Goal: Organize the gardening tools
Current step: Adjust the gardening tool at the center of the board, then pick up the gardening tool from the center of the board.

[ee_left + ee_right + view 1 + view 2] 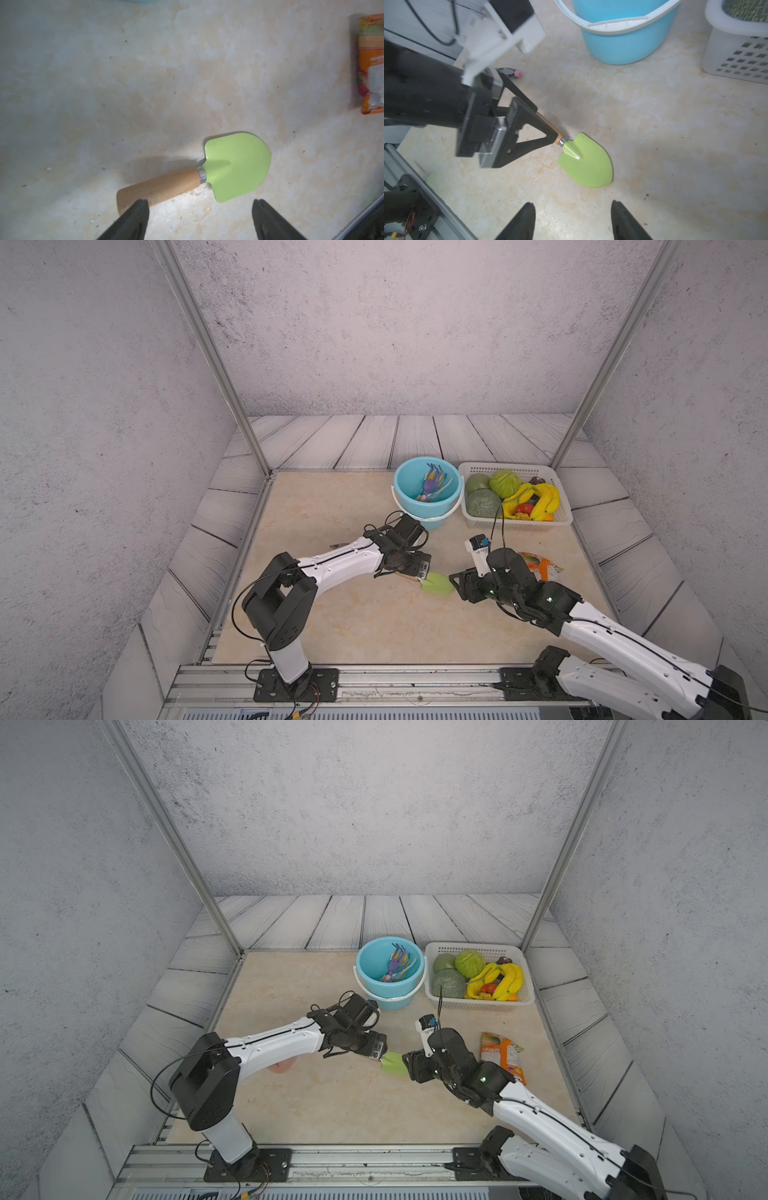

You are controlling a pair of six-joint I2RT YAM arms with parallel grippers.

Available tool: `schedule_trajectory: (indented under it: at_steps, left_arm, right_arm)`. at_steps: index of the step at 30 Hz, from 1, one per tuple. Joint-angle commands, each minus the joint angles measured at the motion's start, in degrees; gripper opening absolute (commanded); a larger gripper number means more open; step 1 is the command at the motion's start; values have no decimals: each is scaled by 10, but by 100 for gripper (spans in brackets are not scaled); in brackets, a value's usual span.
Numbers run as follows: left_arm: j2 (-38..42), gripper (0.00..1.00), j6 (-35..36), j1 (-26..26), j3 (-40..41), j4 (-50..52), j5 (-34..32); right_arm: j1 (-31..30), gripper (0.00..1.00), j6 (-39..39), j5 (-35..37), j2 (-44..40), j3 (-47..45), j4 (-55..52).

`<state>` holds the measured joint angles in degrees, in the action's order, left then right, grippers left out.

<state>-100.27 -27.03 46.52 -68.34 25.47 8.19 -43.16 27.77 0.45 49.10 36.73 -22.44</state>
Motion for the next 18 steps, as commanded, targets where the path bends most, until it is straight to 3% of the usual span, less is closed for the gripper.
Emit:
schedule_trajectory:
  at_steps: [1,8,18]
  left_arm:
    - [-28,84,28,-8,-25,15,8]
    - [-66,83,37,-11,-25,12,24]
    - [1,80,4,0,83,-31,54]
  right_arm:
    - [2,63,11,18,-32,-5,-26]
    - [2,63,13,15,-39,-13,-26]
    - [1,63,19,16,-15,-25,1]
